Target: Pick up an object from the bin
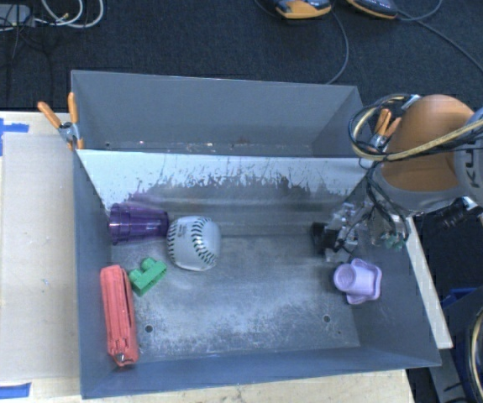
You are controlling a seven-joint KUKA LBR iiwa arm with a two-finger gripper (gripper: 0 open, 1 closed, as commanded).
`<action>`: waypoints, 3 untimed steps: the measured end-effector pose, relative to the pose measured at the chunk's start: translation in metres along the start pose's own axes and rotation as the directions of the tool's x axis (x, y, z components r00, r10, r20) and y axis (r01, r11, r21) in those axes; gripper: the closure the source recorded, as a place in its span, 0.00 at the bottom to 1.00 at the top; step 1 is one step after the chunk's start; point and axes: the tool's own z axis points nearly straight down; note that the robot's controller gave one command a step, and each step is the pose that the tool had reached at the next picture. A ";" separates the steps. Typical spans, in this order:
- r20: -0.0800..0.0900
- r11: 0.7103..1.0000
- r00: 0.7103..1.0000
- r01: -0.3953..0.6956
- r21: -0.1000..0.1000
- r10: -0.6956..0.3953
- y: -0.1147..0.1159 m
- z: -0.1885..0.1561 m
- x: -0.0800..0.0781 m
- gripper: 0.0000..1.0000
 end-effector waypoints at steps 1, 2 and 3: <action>0.002 1.000 1.000 0.013 -0.003 -0.013 -0.009 -0.069 -0.003 1.00; 0.004 1.000 1.000 0.014 -0.003 -0.014 -0.014 -0.090 -0.001 1.00; 0.010 0.998 0.998 0.067 -0.002 -0.067 -0.010 -0.083 0.002 1.00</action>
Offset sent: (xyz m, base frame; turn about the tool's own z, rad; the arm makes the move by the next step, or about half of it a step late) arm -0.0143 -0.0252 0.1338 -0.0146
